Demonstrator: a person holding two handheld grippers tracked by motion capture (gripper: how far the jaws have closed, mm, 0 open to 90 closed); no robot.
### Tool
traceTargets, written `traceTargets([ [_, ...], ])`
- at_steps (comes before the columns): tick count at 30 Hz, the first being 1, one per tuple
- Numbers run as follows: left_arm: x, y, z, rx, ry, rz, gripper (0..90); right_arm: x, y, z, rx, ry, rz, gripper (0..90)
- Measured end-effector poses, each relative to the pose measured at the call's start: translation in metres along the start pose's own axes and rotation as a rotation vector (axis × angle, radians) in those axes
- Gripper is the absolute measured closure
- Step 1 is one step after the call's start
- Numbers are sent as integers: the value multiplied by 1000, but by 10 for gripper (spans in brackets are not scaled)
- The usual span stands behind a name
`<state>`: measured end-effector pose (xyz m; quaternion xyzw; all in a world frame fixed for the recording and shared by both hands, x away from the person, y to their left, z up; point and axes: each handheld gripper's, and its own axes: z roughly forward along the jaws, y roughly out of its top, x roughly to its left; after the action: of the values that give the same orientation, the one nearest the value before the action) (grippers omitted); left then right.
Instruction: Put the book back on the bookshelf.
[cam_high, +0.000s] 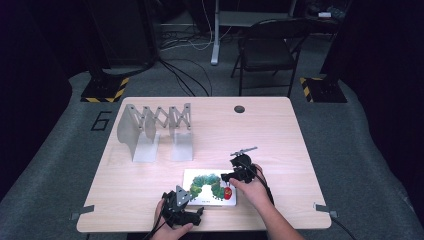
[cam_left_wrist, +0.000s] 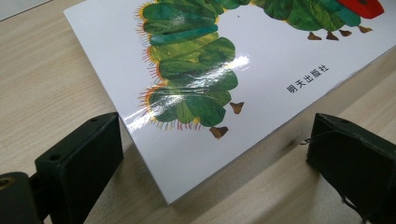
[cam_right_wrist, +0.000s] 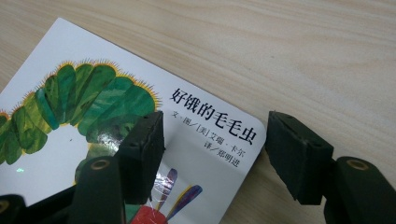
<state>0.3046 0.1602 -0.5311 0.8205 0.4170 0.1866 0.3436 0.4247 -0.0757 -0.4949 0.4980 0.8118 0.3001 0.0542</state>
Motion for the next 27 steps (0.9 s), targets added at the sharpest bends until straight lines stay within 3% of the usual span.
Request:
traceTargets([
  [13,-1,0,0,-4,-3,-10,34,1,0,0,5,-8,-4,373],
  [27,0,0,0,-3,0,-11,34,2,4,-13,-41,12,-8,378],
])
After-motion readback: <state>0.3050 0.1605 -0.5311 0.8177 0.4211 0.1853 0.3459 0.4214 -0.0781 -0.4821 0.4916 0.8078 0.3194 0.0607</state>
